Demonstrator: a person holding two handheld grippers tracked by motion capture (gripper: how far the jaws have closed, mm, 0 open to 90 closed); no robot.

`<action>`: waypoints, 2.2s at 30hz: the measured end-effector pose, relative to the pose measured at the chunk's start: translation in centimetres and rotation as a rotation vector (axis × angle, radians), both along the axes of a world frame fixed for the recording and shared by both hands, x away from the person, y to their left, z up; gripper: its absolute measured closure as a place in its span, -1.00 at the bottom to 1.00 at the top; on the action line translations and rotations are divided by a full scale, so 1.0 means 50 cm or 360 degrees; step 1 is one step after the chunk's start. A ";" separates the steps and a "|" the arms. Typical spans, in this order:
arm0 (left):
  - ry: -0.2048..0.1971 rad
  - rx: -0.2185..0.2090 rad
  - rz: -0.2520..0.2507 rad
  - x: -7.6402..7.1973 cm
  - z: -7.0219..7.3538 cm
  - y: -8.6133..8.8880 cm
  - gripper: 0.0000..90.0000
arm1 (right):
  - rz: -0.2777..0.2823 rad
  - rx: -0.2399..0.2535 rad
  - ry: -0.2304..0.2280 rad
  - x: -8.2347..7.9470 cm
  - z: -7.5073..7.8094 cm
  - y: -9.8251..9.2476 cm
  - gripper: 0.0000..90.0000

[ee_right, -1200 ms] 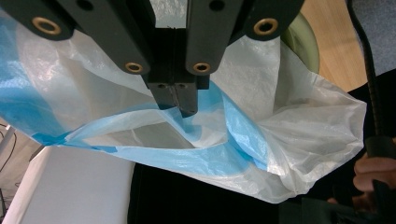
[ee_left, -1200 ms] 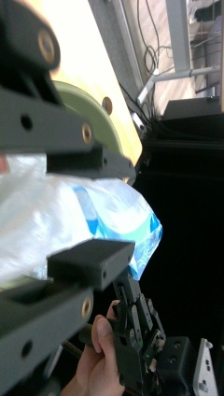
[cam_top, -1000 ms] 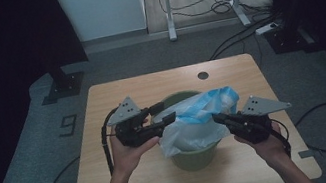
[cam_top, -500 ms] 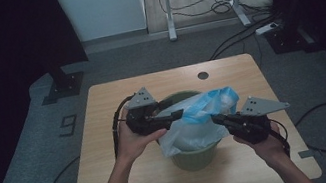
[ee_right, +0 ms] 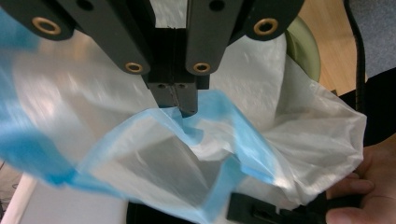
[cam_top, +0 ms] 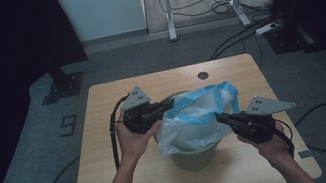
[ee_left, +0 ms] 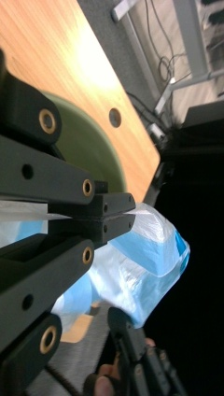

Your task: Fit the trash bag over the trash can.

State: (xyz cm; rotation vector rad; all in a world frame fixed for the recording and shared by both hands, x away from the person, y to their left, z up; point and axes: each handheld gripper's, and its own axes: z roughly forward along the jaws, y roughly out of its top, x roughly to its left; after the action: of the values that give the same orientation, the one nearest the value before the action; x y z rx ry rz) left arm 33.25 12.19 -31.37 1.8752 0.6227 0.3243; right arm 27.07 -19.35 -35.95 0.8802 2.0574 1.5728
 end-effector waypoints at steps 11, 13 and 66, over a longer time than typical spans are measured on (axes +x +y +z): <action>0.0017 -0.0204 0.0156 -0.011 -0.006 0.073 1.00 | -0.0063 0.0066 0.0007 -0.005 0.005 -0.049 0.99; 0.0010 -0.0208 0.0163 -0.016 -0.009 0.075 1.00 | -0.0069 0.0067 0.0001 -0.006 0.007 -0.053 0.99; -0.0036 -0.0244 -0.0135 -0.087 -0.049 0.065 1.00 | 0.0016 0.0054 0.0075 0.204 0.032 0.025 0.08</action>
State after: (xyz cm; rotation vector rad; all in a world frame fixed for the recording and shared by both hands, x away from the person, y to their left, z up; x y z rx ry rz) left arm 28.91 15.43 -33.80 1.7429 0.5358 0.2354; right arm 37.27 -18.08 -34.34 0.9286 2.0763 1.6113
